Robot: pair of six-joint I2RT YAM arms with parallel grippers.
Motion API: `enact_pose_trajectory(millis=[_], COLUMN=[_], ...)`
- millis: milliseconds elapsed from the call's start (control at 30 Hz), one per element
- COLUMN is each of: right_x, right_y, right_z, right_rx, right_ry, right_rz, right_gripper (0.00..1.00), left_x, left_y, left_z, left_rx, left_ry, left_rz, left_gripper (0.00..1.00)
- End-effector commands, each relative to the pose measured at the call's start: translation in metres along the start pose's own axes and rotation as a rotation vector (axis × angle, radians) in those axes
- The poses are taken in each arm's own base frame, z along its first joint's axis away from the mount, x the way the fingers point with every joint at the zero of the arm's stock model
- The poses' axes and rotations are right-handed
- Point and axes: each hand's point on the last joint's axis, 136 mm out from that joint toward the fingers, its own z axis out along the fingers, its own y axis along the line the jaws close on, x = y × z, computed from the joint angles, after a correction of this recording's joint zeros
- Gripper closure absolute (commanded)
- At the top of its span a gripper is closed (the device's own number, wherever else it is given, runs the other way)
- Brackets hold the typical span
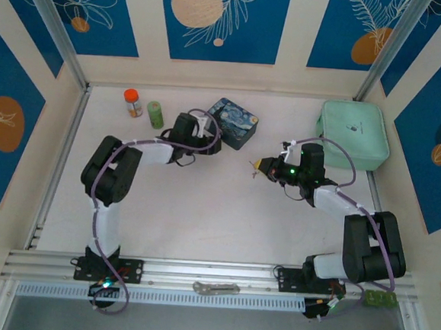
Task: Unlock the padlock with the key
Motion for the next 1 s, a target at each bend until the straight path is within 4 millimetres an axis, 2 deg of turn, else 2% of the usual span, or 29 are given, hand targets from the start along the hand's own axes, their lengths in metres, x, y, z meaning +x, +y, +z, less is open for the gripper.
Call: enact_pose_trajectory(millis=[0, 167, 567, 867, 967], right_x=[-0.004, -0.005, -0.005, -0.005, -0.004], right_y=[0.012, 0.014, 0.016, 0.016, 0.017], right_z=[0.002, 0.004, 0.012, 0.014, 0.014], right_rx=[-0.019, -0.013, -0.014, -0.014, -0.015], right_ry=[0.004, 0.005, 0.017, 0.019, 0.022], right_rz=[-0.022, -0.024, -0.024, -0.025, -0.027], right_gripper=[1.0, 1.0, 1.0, 1.0, 1.0], left_x=[-0.025, -0.028, -0.003, -0.008, -0.013], left_y=[0.008, 0.025, 0.012, -0.014, -0.013], left_z=[-0.004, 0.014, 0.032, 0.058, 0.064], left_rx=[0.004, -0.057, 0.022, 0.075, 0.045], left_ry=[-0.026, 0.011, 0.052, 0.046, 0.033], left_rz=[0.087, 0.102, 0.076, 0.081, 0.063], left_gripper=[0.45, 0.49, 0.53, 0.48, 0.47])
